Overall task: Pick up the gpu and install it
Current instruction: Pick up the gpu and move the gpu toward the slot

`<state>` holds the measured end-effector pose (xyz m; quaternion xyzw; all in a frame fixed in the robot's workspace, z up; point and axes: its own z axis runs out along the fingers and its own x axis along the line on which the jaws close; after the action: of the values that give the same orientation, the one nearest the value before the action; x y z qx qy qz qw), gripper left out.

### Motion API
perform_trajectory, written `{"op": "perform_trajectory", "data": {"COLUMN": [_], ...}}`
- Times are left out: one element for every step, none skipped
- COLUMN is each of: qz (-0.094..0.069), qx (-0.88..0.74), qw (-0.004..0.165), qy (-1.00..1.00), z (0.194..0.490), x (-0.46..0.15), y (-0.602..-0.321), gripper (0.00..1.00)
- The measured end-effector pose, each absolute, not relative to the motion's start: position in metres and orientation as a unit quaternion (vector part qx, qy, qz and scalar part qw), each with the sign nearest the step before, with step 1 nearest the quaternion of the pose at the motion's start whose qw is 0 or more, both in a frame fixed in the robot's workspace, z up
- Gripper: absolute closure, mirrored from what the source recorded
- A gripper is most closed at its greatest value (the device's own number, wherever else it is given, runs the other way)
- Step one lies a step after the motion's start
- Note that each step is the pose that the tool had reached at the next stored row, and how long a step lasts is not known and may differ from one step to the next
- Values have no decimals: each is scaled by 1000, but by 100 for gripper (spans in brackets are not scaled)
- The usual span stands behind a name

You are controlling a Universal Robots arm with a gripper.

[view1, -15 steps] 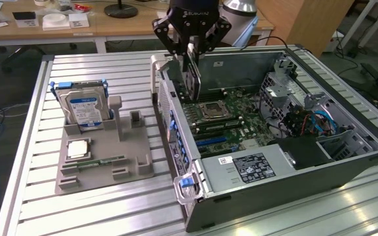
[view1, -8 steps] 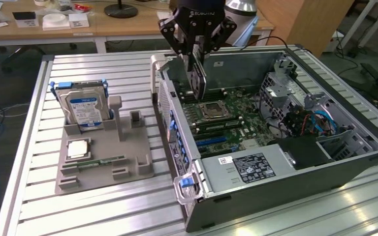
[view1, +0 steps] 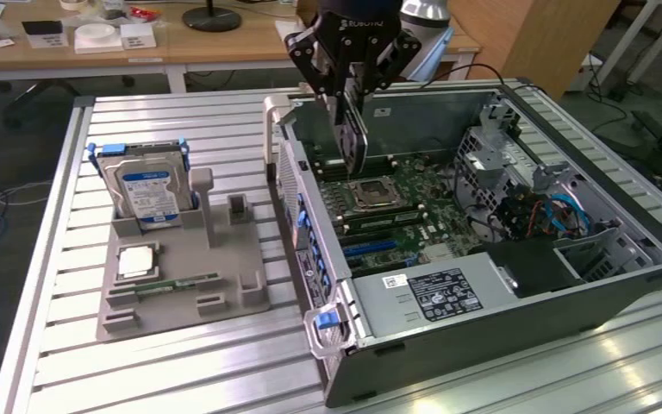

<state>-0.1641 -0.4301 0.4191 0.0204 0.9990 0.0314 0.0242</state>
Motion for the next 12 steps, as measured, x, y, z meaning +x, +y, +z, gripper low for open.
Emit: {"op": "perform_trajectory", "data": {"qz": [31, 31, 31, 31, 31, 32, 32, 32, 32, 32, 32, 32], "qx": [20, 20, 20, 20, 20, 20, 20, 20, 20, 20, 20, 20], "qw": [24, 24, 24, 24, 24, 24, 24, 24, 24, 24, 24, 24], "qy": [999, 999, 999, 999, 999, 999, 999, 999, 999, 999, 999, 999], "z": [419, 419, 419, 419, 419, 419, 419, 419, 419, 419, 419, 419], "x": [-164, -163, -162, -161, -160, -158, -157, -155, -153, -151, -149, -147], "y": [-430, -430, -430, -430, -430, -430, -430, -430, -430, -430, -430, -430], "gripper": [73, 73, 73, 73, 73, 73, 73, 73, 73, 73, 73, 73]}}
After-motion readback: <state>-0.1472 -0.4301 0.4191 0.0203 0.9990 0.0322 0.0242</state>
